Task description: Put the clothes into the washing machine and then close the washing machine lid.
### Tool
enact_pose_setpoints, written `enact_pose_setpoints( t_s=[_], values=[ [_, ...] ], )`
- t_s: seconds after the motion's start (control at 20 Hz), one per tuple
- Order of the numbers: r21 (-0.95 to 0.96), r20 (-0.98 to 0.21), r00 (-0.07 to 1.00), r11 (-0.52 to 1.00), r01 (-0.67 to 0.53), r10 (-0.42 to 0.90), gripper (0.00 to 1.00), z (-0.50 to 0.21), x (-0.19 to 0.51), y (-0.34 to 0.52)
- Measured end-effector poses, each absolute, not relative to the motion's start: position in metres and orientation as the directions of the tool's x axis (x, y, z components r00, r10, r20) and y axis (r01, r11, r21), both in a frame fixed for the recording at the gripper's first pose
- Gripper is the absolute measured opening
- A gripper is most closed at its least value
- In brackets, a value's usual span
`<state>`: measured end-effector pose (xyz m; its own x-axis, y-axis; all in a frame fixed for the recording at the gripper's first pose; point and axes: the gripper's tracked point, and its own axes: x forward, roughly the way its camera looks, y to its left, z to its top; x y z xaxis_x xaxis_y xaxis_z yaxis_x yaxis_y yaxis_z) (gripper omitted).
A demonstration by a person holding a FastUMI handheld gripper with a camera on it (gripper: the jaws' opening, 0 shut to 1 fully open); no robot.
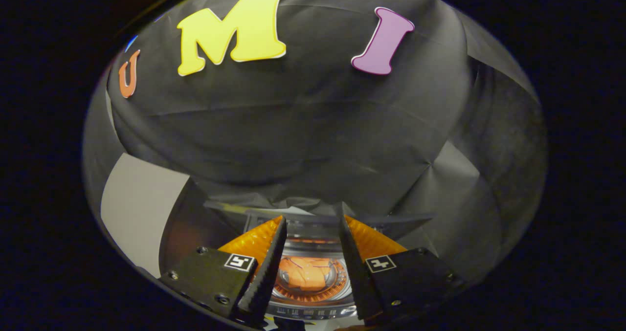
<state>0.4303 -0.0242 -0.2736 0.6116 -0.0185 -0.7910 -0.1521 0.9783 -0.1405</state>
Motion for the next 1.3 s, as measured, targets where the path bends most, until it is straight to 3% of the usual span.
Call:
enact_pose_setpoints(
  t_s=[0.3,0.65,1.3],
  values=[
    [-0.169,-0.756,0.654,0.975,-0.144,-0.034,0.69,-0.258,0.493,-0.012],
    [-0.163,-0.792,0.609,0.977,-0.135,-0.049,0.71,-0.297,0.529,-0.010],
    [-0.100,-0.892,0.451,0.990,-0.102,-0.044,0.71,-0.368,0.493,-0.023]
  ],
)
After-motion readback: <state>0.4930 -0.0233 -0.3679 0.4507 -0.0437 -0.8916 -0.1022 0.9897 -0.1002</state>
